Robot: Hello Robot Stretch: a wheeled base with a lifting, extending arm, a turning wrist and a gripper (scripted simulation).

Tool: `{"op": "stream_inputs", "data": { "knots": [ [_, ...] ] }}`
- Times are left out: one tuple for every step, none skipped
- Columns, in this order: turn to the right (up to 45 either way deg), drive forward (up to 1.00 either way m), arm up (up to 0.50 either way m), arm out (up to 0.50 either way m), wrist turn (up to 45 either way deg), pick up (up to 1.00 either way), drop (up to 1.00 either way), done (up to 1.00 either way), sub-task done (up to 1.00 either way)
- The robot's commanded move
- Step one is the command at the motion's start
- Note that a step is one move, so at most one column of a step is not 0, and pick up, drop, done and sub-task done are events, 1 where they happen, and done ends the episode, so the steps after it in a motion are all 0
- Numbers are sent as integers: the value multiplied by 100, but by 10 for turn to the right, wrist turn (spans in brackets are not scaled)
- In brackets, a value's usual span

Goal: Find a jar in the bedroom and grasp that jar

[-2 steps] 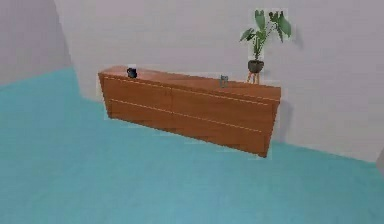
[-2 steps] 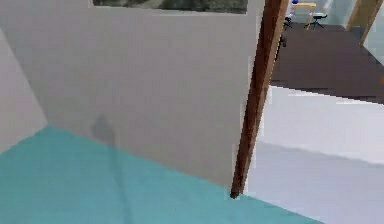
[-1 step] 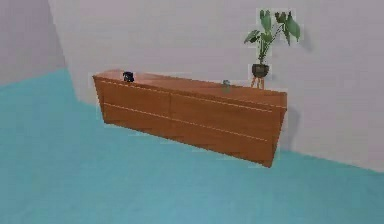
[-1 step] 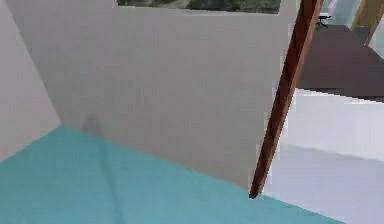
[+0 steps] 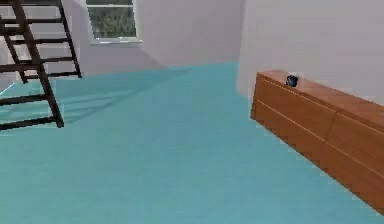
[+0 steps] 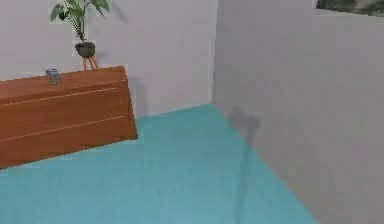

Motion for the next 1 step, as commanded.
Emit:
{"op": "stream_inputs", "data": {
  "knots": [
    [-180,0,0,0,0,0,0,0,0]
  ]
}}
